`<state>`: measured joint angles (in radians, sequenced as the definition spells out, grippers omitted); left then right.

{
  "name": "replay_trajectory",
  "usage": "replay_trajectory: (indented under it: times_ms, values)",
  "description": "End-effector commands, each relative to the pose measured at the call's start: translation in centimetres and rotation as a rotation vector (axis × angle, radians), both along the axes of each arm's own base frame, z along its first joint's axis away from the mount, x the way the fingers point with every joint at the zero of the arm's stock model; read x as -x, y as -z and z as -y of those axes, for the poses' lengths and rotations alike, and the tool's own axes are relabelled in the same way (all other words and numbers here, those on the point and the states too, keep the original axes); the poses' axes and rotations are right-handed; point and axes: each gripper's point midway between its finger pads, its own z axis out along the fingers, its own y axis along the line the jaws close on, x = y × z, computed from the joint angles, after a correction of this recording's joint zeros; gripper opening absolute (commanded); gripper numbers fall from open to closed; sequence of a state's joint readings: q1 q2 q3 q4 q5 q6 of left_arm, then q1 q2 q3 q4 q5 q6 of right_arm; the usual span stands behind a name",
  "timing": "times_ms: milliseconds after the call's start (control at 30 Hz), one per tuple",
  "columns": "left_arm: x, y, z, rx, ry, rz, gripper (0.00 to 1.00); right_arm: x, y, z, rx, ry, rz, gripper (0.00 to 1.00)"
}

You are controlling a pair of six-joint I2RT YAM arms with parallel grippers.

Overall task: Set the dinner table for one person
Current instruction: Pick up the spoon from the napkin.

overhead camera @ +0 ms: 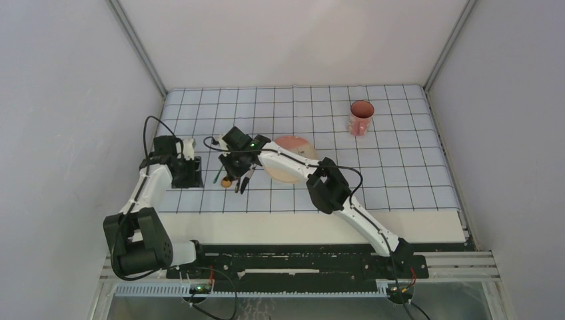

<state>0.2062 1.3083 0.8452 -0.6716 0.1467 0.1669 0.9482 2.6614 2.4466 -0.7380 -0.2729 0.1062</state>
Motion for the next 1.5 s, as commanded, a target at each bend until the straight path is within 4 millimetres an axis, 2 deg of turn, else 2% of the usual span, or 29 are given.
replay_trajectory:
  times_ms: [0, 100, 200, 333, 467, 733, 833, 967, 1067, 1233, 1367, 1433, 1467]
  values:
    - [-0.4, -1.6, 0.2, 0.013, 0.021, 0.051, 0.58, -1.3, -3.9, -0.4, -0.025, 0.022, 0.108, 0.37]
    - [-0.3, -1.6, 0.4, 0.02, 0.028, 0.042, 0.58, -1.7, -3.6, -0.7, -0.034, 0.042, 0.11, 0.56]
    - [-0.2, -1.7, 0.3, 0.013, 0.028, 0.037, 0.59, -1.8, -3.5, -1.3, -0.052, 0.062, 0.099, 0.62]
    - [-0.1, -2.0, -0.1, -0.006, 0.023, 0.037, 0.59, -1.8, -2.7, -2.1, -0.068, 0.073, 0.074, 0.65]
    - [0.1, -3.1, -0.2, -0.016, 0.027, 0.048, 0.59, -1.1, -0.8, -2.4, -0.066, 0.072, 0.011, 0.66]
    - [-0.2, -3.0, 0.4, 0.022, 0.023, 0.033, 0.59, -0.4, -0.1, -3.3, -0.08, 0.071, -0.018, 0.66]
    - [-0.1, -3.0, 0.5, 0.024, 0.024, 0.036, 0.59, -0.1, 0.8, -3.1, -0.052, 0.078, -0.016, 0.61]
    - [0.2, -3.0, 0.5, 0.021, 0.029, 0.034, 0.59, 0.1, 2.2, -2.4, 0.0, 0.089, -0.007, 0.5]
    - [0.3, -3.1, 0.5, 0.018, 0.031, 0.038, 0.59, 0.4, 2.8, -1.9, 0.036, 0.089, 0.004, 0.38]
    - [0.4, -3.4, 0.6, 0.019, 0.038, 0.048, 0.59, 1.2, 2.4, -1.5, 0.067, 0.081, 0.015, 0.31]
    - [0.4, -3.4, 0.6, 0.022, 0.041, 0.048, 0.59, 1.6, 2.2, -1.2, 0.093, 0.078, 0.036, 0.14]
    - [0.4, -3.4, 0.6, 0.021, 0.045, 0.049, 0.59, 1.9, 2.5, -0.9, 0.112, 0.075, 0.042, 0.02]
    - [0.4, -3.4, 0.7, 0.023, 0.046, 0.048, 0.59, 1.9, 2.4, -0.8, 0.116, 0.075, 0.043, 0.0]
